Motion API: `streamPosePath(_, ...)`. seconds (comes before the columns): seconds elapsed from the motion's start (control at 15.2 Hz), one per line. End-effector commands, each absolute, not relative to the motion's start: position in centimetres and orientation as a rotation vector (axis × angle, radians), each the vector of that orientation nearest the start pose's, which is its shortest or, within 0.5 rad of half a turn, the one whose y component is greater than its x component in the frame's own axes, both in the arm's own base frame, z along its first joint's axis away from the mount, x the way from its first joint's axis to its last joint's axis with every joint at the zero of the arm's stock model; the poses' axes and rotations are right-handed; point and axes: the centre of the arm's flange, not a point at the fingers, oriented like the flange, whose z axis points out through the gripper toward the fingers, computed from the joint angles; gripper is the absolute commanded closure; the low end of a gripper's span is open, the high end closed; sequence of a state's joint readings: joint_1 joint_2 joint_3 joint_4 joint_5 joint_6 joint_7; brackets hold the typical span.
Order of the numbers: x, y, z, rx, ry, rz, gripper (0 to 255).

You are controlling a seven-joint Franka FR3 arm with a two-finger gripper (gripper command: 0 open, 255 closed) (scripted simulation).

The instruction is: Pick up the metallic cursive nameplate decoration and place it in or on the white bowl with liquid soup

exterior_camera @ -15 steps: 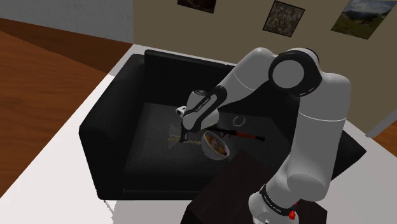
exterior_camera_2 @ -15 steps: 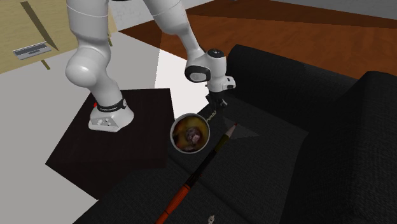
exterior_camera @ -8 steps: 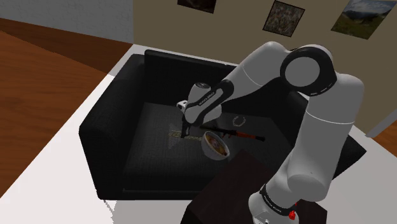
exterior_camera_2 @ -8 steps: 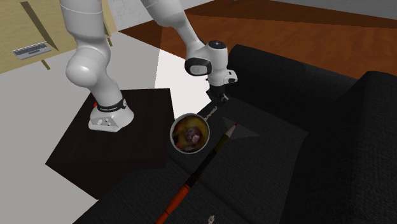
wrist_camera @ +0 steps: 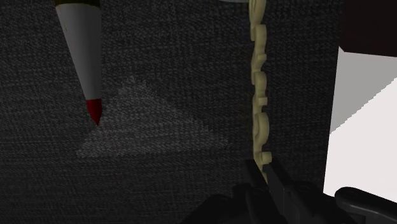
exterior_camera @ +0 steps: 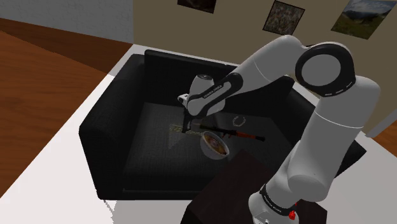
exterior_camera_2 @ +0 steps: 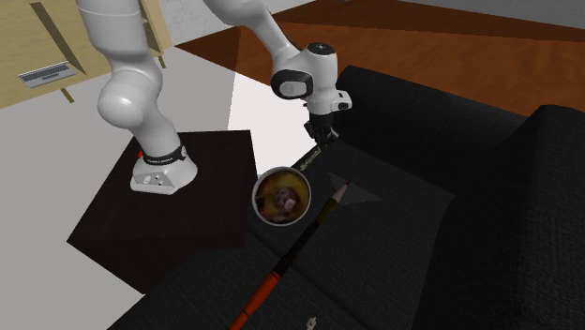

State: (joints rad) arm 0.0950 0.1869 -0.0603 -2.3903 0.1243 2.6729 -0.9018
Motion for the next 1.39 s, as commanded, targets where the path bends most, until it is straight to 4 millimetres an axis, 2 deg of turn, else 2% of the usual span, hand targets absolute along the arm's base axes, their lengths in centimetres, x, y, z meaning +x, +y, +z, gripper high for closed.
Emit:
streamPosePath(0.0,51.2,1.3,26.1,-2.866,-1.262,-0.169,255)
streamPosePath(0.33,51.2,1.3,28.4,-2.866,-1.262,-0.169,255)
streamPosePath(0.99,41.2,-7.3,28.9,-2.866,-1.262,-0.169,255)
streamPosePath(1.06,39.6,-8.6,29.0,-2.866,-1.262,-0.169,255)
streamPosePath(1.32,39.6,-8.6,26.8,-2.866,-1.262,-0.169,255)
